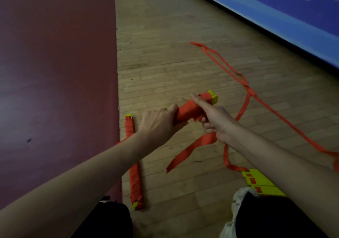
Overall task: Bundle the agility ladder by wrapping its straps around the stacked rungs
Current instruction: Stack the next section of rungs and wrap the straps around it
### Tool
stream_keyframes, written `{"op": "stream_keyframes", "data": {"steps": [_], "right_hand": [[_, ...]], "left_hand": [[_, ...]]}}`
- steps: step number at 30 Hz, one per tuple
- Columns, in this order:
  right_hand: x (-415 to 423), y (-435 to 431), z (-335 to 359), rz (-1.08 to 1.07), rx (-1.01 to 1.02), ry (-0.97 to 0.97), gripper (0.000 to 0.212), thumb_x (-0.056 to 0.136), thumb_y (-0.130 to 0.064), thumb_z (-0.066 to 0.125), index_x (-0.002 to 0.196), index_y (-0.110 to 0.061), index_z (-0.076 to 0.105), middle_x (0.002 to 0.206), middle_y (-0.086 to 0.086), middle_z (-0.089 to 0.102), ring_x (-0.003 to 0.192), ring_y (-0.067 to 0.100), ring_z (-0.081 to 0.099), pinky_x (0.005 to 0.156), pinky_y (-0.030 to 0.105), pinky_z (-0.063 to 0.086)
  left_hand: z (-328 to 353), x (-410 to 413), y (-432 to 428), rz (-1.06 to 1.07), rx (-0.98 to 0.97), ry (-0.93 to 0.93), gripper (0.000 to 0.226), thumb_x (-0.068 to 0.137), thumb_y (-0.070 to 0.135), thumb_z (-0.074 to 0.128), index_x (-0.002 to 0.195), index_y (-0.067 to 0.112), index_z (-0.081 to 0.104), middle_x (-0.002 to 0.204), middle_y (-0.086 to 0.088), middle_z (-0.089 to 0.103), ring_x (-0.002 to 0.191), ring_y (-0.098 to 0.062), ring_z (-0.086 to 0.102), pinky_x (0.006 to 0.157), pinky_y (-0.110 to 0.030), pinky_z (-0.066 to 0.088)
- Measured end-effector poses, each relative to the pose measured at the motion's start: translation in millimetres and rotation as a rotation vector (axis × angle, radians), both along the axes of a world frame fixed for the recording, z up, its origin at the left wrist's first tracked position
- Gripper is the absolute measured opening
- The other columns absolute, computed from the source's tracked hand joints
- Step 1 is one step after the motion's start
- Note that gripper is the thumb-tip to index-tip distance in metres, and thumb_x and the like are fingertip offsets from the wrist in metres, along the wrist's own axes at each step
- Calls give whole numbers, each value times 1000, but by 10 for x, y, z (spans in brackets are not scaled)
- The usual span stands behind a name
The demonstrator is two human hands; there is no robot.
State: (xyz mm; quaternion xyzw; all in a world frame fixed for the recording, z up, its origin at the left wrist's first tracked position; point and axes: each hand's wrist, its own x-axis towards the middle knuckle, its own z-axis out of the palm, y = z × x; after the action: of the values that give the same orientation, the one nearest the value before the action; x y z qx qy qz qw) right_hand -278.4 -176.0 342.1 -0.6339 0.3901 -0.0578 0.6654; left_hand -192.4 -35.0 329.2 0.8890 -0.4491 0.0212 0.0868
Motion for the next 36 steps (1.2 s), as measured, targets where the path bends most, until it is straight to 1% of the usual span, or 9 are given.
{"op": "stream_keyframes", "data": {"steps": [5, 7, 10, 12, 20, 25, 28, 30, 36], "right_hand": [[-48, -40, -11, 26, 101, -85, 36, 78, -52, 68, 88, -18, 64, 52, -3, 37, 35, 5, 25, 32, 17, 19], [-64, -30, 2, 63, 104, -106, 34, 79, -51, 68, 70, -19, 58, 53, -3, 35, 36, 5, 24, 32, 17, 19], [-59, 31, 28, 101, 93, -114, 37, 78, -49, 70, 64, -20, 53, 51, -3, 36, 37, 6, 25, 34, 18, 18], [-45, 75, 48, 115, 90, -118, 37, 77, -51, 71, 68, -18, 55, 52, -3, 37, 37, 6, 26, 34, 18, 19], [-19, 46, 151, 271, 13, -162, 48, 77, -56, 68, 53, -16, 55, 51, 0, 44, 37, 7, 25, 36, 17, 17], [-75, -114, 178, 565, -10, -208, 53, 75, -59, 57, 78, -6, 63, 70, 5, 61, 47, 10, 33, 47, 23, 23], [-110, -170, 136, 643, 20, -241, 40, 91, -46, 50, 92, -8, 62, 79, 6, 66, 54, 11, 38, 55, 25, 31], [-113, -153, 106, 647, 47, -286, 31, 83, -31, 43, 96, -8, 59, 83, 9, 67, 56, 11, 39, 57, 23, 34], [-97, -106, 18, 632, -237, -198, 12, 97, -13, 54, 104, -10, 63, 86, 6, 67, 54, 3, 41, 56, 16, 36]], "left_hand": [[-6, 18, 11, -34, 7, 140, 44, 89, 65, 46, 108, 25, 44, 95, -4, 64, 89, -29, 62, 72, -36, 46], [32, 36, 42, -16, -30, 501, 46, 82, 68, 55, 105, 29, 49, 88, 0, 64, 86, -26, 64, 75, -36, 50], [104, 45, 73, 15, -214, 1173, 45, 78, 59, 67, 110, 29, 57, 106, -6, 66, 83, -27, 69, 71, -36, 57], [124, 100, 91, 11, -311, 1344, 44, 84, 51, 63, 113, 18, 62, 113, -9, 64, 78, -22, 66, 65, -31, 53], [215, 256, 133, 139, -351, 1573, 53, 77, 48, 58, 113, 9, 63, 87, -1, 68, 68, -14, 58, 62, -28, 46], [209, 288, 136, 160, -313, 1580, 49, 75, 47, 62, 105, 9, 65, 92, -1, 67, 69, -13, 57, 64, -28, 43], [171, 331, 117, 179, -334, 1572, 57, 73, 50, 68, 115, 11, 65, 109, -9, 64, 71, -14, 58, 62, -28, 45], [164, 351, 114, 203, -338, 1557, 67, 69, 54, 67, 120, 10, 63, 112, -15, 62, 72, -17, 59, 64, -29, 46], [138, 394, 136, 219, -358, 1566, 63, 70, 53, 68, 115, 10, 67, 104, -14, 62, 72, -18, 59, 65, -30, 45]]}}
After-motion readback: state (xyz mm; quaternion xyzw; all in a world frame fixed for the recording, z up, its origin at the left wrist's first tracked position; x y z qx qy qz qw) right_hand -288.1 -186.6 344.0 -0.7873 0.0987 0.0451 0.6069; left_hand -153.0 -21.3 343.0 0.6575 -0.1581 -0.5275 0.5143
